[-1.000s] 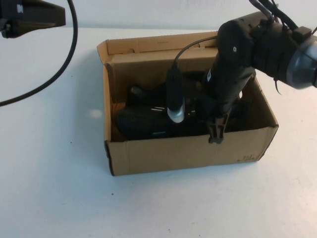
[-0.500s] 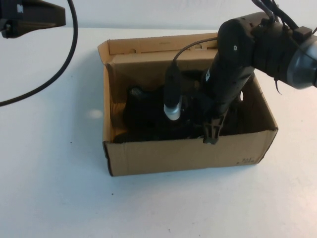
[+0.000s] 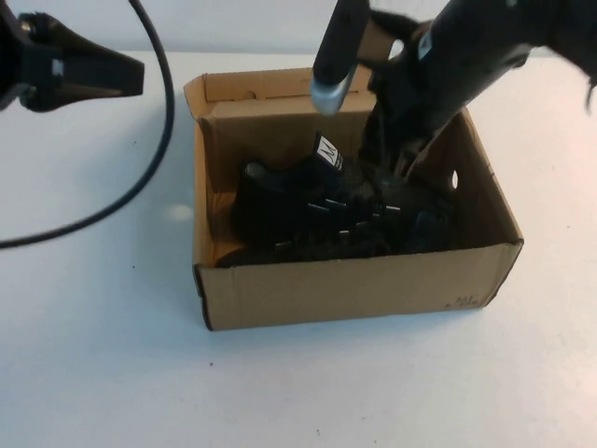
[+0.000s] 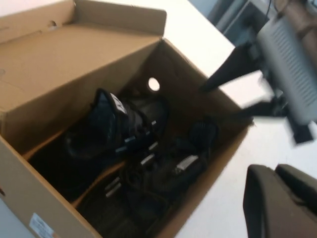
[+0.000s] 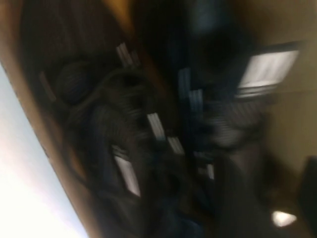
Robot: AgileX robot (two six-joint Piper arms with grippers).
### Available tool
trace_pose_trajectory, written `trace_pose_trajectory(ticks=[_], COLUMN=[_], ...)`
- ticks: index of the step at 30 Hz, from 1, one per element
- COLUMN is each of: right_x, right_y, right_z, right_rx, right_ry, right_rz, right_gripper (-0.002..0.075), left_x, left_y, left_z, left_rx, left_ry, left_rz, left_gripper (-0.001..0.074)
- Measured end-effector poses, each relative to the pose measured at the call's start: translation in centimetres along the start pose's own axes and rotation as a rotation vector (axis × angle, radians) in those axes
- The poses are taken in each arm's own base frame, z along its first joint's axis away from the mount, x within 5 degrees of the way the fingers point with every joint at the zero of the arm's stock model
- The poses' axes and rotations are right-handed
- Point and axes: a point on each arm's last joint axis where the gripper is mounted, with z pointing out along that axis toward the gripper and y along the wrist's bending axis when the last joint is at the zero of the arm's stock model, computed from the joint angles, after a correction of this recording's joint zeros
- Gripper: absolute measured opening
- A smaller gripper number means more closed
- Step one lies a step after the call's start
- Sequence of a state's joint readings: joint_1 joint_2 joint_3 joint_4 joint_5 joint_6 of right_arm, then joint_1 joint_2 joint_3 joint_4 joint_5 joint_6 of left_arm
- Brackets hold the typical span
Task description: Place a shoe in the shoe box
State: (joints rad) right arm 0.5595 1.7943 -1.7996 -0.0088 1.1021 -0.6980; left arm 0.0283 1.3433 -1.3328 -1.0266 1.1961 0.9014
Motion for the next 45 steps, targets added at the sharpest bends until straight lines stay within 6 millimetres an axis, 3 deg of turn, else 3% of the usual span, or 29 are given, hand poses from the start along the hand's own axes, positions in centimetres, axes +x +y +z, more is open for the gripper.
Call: trace_pose_trajectory(ticks=[3, 6, 13, 17, 21, 26, 31, 35, 45], right_x=[0.2, 1.0, 5.0, 7.0, 9.3, 13.8, 18.3, 20.8, 21.8], right_y=[-0.1, 0.0, 0.4, 2.6, 5.5, 9.4, 13.0, 15.0, 15.3], right_z=[-4.6, -9.9, -20.0, -22.7, -22.0, -17.9, -12.9, -10.2, -9.2], right_rx=[0.091, 0.205, 0.361, 0.37, 0.362, 0.377, 0.377, 0.402, 0.456], right_ry=[-0.055, -0.119, -0.357, -0.525, -0.665, -0.766, -0.713, -0.684, -0.764], right_rz=[0.018, 0.121, 0.438, 0.515, 0.543, 0.616, 0.643, 0.614, 0.662], right_gripper=[0.011, 0.002, -0.0013, -0.0015, -0.0015, -0.0016, -0.0016, -0.0016, -0.0016], left_x=[0.8, 2.0, 5.7, 8.4, 11.6, 15.0, 16.8, 17.2, 17.4], left_y=[-1.8, -3.6, -8.3, -10.5, -12.1, -12.9, -11.4, -9.8, -8.9], left_z=[0.3, 0.0, -3.5, -5.5, -6.5, -6.7, -6.1, -5.7, -5.1], left_rx=[-0.006, -0.041, -0.155, -0.236, -0.271, -0.287, -0.377, -0.459, -0.477], left_ry=[0.044, 0.081, -0.006, -0.13, -0.229, -0.326, -0.387, -0.455, -0.469], left_rz=[0.071, 0.154, 0.283, 0.321, 0.34, 0.318, 0.269, 0.196, 0.134], left_gripper=[-0.0001, -0.0001, -0.0001, -0.0001, -0.0001, -0.0001, -0.0001, -0.0001, -0.0001])
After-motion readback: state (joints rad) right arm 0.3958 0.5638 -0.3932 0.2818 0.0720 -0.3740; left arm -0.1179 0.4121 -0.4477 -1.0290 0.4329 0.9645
